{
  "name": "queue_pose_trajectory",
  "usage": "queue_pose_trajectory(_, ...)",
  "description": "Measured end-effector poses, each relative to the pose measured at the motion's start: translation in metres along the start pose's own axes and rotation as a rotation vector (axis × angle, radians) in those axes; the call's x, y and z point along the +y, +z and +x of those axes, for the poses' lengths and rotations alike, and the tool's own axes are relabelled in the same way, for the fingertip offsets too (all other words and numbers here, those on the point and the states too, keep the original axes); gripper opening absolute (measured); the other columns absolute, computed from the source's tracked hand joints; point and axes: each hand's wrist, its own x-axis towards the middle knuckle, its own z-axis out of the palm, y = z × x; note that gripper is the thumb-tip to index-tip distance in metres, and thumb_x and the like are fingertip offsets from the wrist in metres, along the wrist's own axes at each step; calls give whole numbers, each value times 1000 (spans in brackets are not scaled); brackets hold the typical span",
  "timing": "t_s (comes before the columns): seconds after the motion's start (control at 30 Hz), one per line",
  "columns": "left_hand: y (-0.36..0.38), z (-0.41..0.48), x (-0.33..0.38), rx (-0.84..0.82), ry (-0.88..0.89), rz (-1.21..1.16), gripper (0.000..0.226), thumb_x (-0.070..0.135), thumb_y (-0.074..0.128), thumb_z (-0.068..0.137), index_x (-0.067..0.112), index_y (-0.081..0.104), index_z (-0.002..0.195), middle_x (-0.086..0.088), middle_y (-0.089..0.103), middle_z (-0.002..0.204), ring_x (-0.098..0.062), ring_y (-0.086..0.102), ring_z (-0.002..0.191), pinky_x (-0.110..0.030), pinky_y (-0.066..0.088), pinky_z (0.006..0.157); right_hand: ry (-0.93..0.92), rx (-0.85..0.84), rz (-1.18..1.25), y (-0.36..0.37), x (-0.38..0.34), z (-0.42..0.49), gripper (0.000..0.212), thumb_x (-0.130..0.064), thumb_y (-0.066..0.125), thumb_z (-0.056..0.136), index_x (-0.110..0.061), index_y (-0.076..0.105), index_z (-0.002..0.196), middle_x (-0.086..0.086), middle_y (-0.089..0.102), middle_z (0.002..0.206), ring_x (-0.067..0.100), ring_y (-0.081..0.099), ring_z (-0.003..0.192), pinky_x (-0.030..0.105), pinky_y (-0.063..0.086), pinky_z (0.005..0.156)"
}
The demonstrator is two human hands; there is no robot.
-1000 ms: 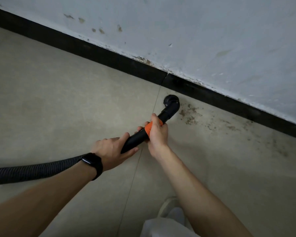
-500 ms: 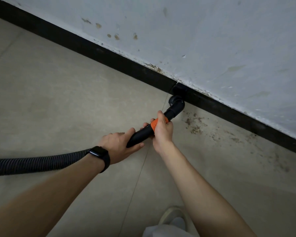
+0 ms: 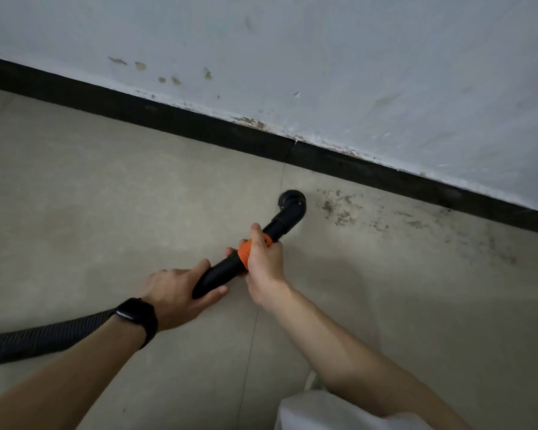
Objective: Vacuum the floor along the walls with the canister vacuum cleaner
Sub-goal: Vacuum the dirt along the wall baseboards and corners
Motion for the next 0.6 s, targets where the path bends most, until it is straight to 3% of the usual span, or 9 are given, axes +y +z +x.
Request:
queue_pose_trajectory(0.17, 24, -13, 22, -110, 160, 97, 77, 93, -13, 56, 38, 26, 95, 6, 65, 89, -20, 65, 78, -31, 38, 60, 24, 136, 143, -56, 20, -27, 29, -28, 62, 103, -6, 49, 117, 8, 54, 80, 17, 64, 57, 35, 59, 63)
queue_pose_trajectory(0.27, 33, -12, 46, -163, 209, 120, 71, 89, -4, 63, 37, 28, 100, 5, 65, 93, -20, 65, 79, -31, 39, 62, 8, 175, 142, -82, 17, -33, 22, -29, 62, 104, -11, 51, 112, 7, 55, 80, 18, 66, 55, 38, 58, 65)
queue_pose_trajectory(0.4, 41, -10, 71, -199, 202, 109, 45, 80, 24, 86, 36, 27, 96, 6, 65, 91, -19, 58, 70, -30, 37, 61, -21, 179, 109, -103, 12, -32, 26, -34, 61, 104, -14, 52, 116, 5, 58, 79, 22, 69, 59, 39, 58, 69)
queue_pose_trajectory(0.5, 44, -4, 77, -160, 190, 113, 50, 79, 23, 86, 34, 34, 102, 6, 65, 90, -21, 64, 77, -31, 40, 62, -39, 170, 92, -109, 6, -26, 29, -34, 61, 104, -12, 51, 120, 4, 60, 78, 23, 69, 60, 38, 58, 67)
queue_pose_trajectory(0.6, 44, 4, 79, -150, 187, 101, 51, 81, 19, 82, 35, 31, 100, 8, 60, 82, -20, 60, 69, -31, 45, 63, -58, 154, 105, -109, 0, -20, 30, -33, 61, 104, -11, 50, 120, 1, 59, 72, 24, 68, 60, 40, 58, 70)
